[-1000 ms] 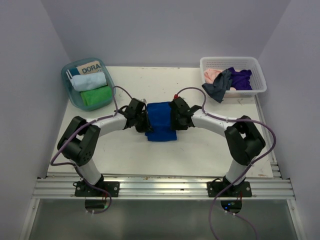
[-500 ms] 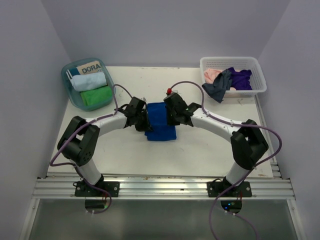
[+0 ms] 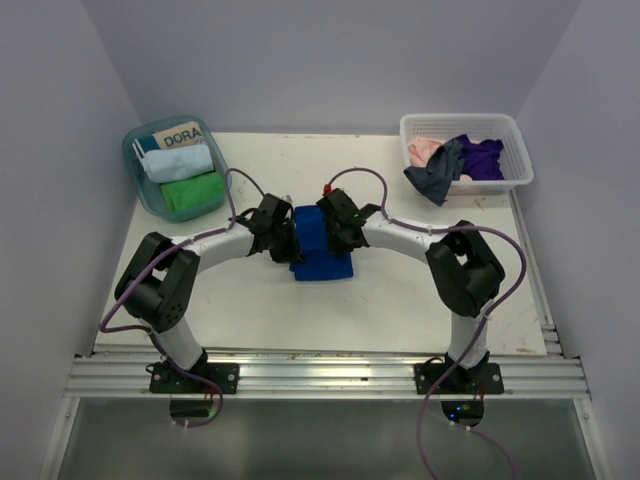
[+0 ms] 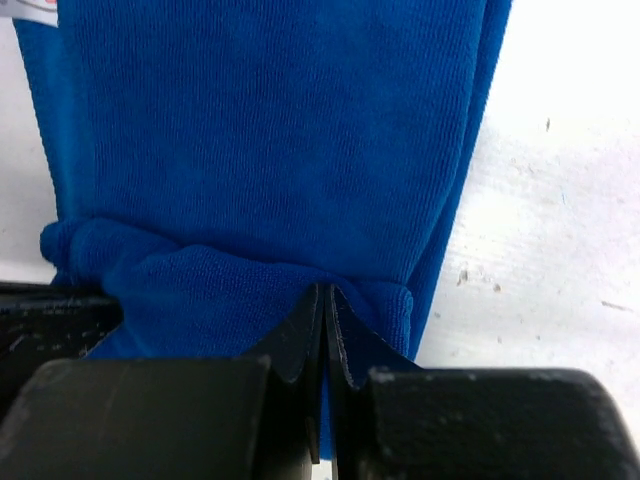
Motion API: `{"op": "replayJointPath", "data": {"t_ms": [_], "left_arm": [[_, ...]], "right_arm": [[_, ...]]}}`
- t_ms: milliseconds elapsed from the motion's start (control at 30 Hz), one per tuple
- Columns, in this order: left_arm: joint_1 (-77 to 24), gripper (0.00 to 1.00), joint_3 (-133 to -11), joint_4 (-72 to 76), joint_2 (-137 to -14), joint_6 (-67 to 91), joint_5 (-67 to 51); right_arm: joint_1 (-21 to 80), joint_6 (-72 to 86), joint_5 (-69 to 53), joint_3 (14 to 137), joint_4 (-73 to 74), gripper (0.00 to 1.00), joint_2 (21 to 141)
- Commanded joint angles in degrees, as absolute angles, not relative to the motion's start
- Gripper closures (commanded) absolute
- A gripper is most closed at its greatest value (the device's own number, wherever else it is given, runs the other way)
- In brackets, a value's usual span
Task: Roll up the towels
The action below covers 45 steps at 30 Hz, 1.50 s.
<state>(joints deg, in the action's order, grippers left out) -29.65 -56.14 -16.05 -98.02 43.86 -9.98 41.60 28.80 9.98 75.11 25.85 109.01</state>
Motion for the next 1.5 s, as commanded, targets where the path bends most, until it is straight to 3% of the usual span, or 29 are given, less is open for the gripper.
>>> {"op": "replayJointPath", "data": {"t_ms": [0,500,833,1100,1467], "left_arm": [[-29.44,0.92,-56.34,-18.63,-96.94,41.92,-7.74],[-28.74,0.92,-59.85,-20.21,-100.02,38.85,-7.29],[-28.74,0.92,-63.72,-18.90,-104.06,38.50,-11.07],[-28.74,0.92,-63.72,-18.20,-104.50,37.88,-13.62],[-28.74,0.92,-63.72,-18.02,-105.03,37.97,-14.06]], "right_arm": [[40.78,26.46,12.30,76.56,25.40,0.98,110.82],[43.49,34.97,8.35,59.52,21.97,1.00,100.03],[49.39,41.05,12.55,57.92,24.60,0.98,91.50],[52.28,28.49,15.74,61.43,25.84,0.83,86.48],[62.92,13.45,16.08,65.39,23.82,0.47,90.52]]}}
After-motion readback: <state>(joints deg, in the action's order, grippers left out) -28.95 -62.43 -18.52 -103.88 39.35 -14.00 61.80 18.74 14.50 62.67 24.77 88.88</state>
